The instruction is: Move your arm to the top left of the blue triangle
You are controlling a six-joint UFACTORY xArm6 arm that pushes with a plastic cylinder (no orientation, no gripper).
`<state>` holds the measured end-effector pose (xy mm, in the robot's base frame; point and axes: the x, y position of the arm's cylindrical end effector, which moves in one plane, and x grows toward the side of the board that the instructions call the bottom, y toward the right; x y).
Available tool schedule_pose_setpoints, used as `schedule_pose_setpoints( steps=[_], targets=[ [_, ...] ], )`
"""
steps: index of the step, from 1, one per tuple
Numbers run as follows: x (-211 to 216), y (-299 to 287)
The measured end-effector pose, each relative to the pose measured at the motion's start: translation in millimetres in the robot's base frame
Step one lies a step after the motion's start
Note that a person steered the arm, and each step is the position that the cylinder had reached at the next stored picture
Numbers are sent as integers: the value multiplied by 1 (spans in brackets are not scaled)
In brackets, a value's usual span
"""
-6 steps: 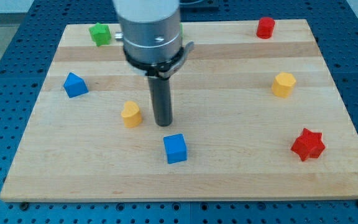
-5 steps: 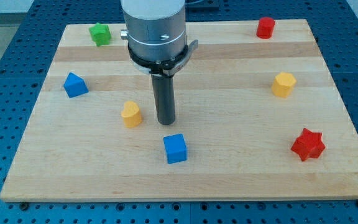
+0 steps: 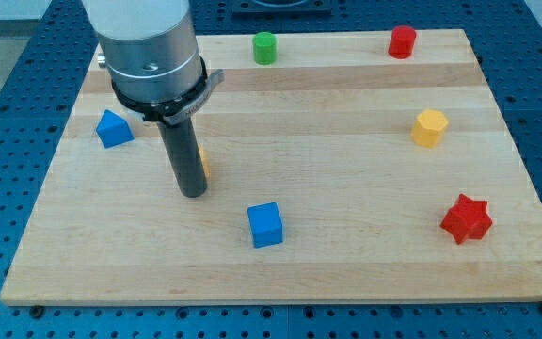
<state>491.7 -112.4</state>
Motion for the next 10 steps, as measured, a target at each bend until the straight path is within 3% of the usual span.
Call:
schedule_pose_setpoints(
  steps=[3, 6, 7, 9, 10],
  targets=[
    [-15, 2],
    [0, -110],
    [-21, -140],
    [-148, -152],
    [-156, -151]
  ],
)
